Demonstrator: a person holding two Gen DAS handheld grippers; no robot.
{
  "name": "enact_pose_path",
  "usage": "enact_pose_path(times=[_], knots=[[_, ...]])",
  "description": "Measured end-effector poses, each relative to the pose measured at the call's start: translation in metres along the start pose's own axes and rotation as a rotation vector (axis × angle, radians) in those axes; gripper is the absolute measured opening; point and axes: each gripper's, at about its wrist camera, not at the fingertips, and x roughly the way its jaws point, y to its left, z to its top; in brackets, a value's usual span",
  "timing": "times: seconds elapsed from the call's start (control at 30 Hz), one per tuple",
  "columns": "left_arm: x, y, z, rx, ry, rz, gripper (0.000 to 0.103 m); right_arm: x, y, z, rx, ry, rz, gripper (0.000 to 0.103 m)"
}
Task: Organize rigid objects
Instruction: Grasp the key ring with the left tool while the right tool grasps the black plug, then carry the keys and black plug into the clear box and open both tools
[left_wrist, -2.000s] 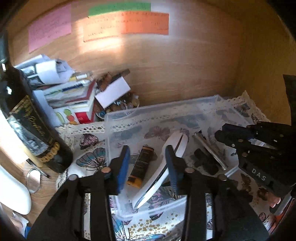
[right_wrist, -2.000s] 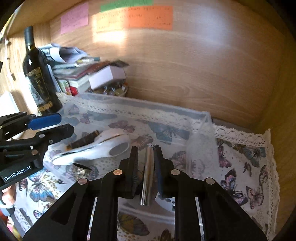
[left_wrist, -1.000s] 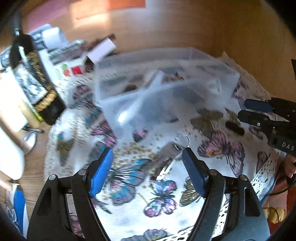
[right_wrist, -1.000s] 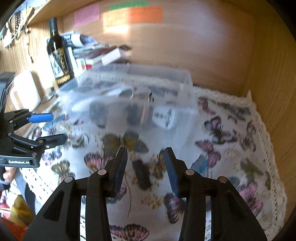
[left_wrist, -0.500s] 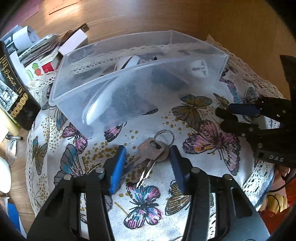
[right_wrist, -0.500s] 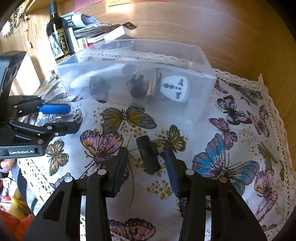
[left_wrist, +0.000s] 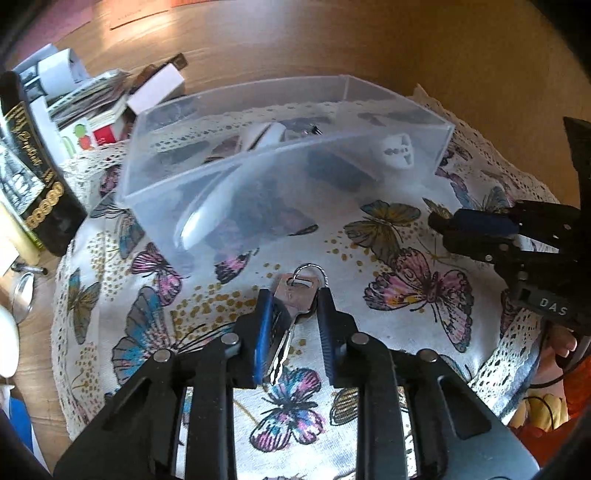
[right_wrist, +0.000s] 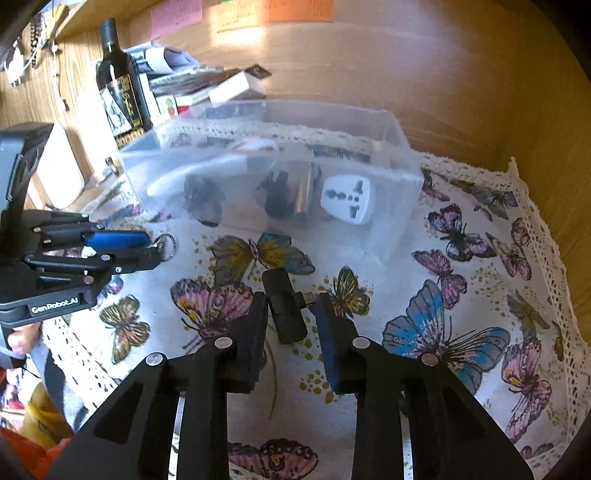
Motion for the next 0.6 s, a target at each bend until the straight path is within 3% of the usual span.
enact_pose_path(times=[0.13,0.17,0.3,0.4,0.5,0.53,0.6], knots=[[-0.020,0.006,-0.001,-0.018,-0.049,0.025,0.018,-0.012,0.002,0.008,-0.002,-0.045,-0.003,0.024],[-0.024,0.006,-0.001,-0.019,-0.057,0.034,0.001,-0.014,0.003,0.010,-0.004,-0.055,-0.005,0.024],[-0.039,0.013,0.003,-0.042,-0.103,0.036,0.001,-0.022,0.007,0.018,-0.006,-0.095,-0.004,0.024],[-0.049,0.014,0.004,-0.039,-0.129,0.027,0.001,-0.026,0.009,0.022,-0.007,-0.114,-0.001,0.024],[-0.046,0.013,0.004,-0.030,-0.098,0.000,0.004,-0.028,0.011,0.023,-0.009,-0.119,0.004,0.024],[-0.041,0.012,0.003,-0.021,-0.082,0.005,0.007,-0.028,0.011,0.022,-0.010,-0.120,0.005,0.024],[-0.029,0.005,0.006,-0.012,-0.057,0.016,0.023,-0.029,0.010,0.022,-0.008,-0.119,0.009,0.024]])
